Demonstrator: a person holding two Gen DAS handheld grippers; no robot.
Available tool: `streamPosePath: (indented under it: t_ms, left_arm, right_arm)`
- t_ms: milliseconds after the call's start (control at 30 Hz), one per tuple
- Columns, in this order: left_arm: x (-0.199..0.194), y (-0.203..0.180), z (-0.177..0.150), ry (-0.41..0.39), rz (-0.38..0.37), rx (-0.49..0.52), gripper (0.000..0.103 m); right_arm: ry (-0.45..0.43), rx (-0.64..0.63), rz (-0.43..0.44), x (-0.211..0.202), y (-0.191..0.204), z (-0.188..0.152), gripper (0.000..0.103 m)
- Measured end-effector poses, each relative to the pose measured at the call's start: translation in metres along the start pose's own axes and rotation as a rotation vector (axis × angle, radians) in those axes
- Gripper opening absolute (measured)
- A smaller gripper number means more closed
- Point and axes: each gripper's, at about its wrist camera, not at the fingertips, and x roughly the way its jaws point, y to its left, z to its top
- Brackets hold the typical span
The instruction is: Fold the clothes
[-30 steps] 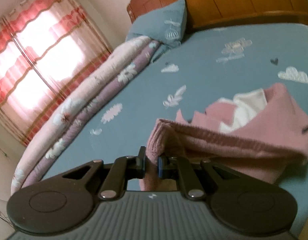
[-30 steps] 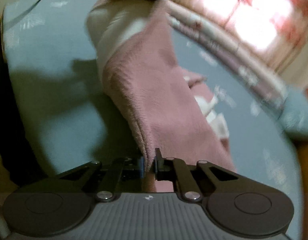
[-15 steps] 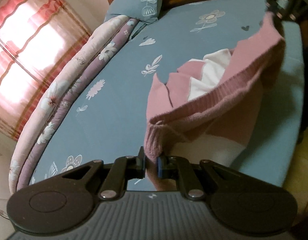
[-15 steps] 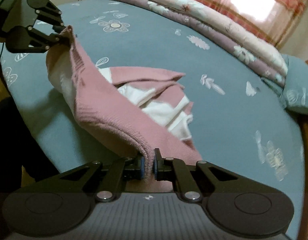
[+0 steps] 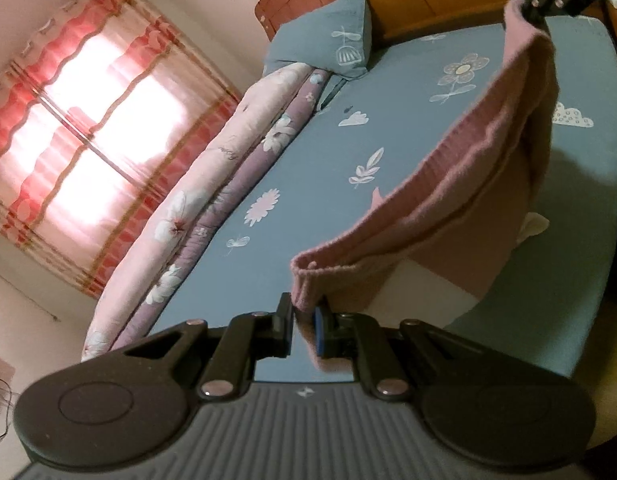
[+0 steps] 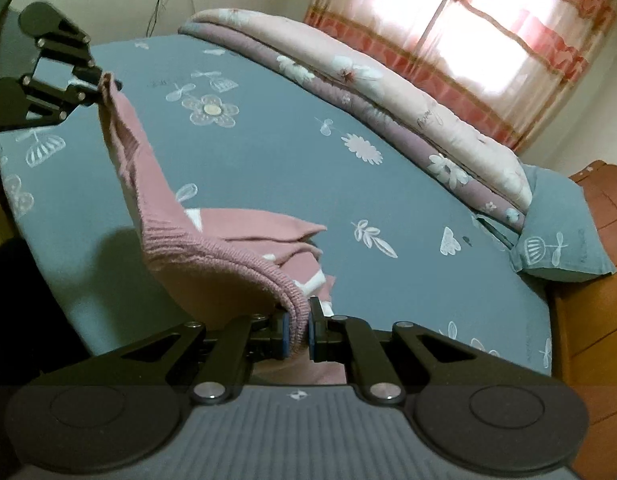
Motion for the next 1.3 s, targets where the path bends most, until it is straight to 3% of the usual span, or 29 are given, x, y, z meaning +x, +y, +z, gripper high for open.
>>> streamPosePath:
  t_ms: [67,100,167,267,300,533,567,667,733,833,900,1000,1100,1300]
  left_arm:
    - [-0.008,0.004,0.004,-0.003,0.022,0.003,0.006]
    - [-0.013,0.007,0.005,-0.01,0.041,0.008,0.0]
    - [-0.024,0.019,0.011,-0.031,0.086,-0.022,0.0]
    - [-0.04,0.039,0.017,-0.088,0.046,-0.092,0.0]
    - [-0.043,0.041,0.017,-0.107,0.003,-0.099,0.009]
    - [0.002,-0.01,-0.017,-0.073,-0.181,-0.067,0.011]
    - [0.01,-0.02,-0.025,-0.076,-0.22,-0.071,0.015]
    - [0.025,-0.051,-0.048,-0.076,-0.276,-0.116,0.05]
    - [0.025,-0.071,-0.062,-0.127,-0.285,-0.089,0.05]
    - [0.018,-0.096,-0.08,-0.197,-0.251,-0.075,0.055]
    - [0.012,-0.111,-0.091,-0.23,-0.211,-0.068,0.063]
    - [0.005,-0.136,-0.106,-0.255,-0.147,-0.045,0.065]
    - [0.008,-0.168,-0.116,-0.257,-0.078,0.04,0.065]
    - [0.033,-0.221,-0.12,-0.298,0.142,0.161,0.066]
  right_arm:
    - [0.0,0.01,-0.004,-0.006,-0.005,0.006,0.01]
    - [-0.004,0.01,-0.011,-0.009,-0.007,0.009,0.01]
    - [-0.023,0.003,-0.021,-0.017,-0.009,0.014,0.01]
    - [-0.045,0.001,-0.021,-0.023,-0.01,0.02,0.01]
    - [-0.047,-0.007,-0.024,-0.022,-0.008,0.02,0.01]
    - [-0.038,-0.038,-0.016,-0.009,0.004,0.023,0.01]
    - [-0.038,-0.038,-0.019,-0.008,0.005,0.025,0.01]
    - [-0.043,-0.031,-0.019,-0.008,0.007,0.032,0.01]
    - [-0.046,-0.03,-0.024,-0.007,0.009,0.037,0.01]
    - [-0.047,-0.037,-0.022,-0.004,0.012,0.043,0.01]
    - [-0.042,-0.04,-0.024,-0.001,0.014,0.047,0.01]
    - [-0.037,-0.032,-0.025,0.004,0.013,0.051,0.01]
    - [-0.039,-0.019,-0.019,0.006,0.013,0.056,0.01]
    - [-0.045,0.008,-0.018,0.005,0.009,0.063,0.01]
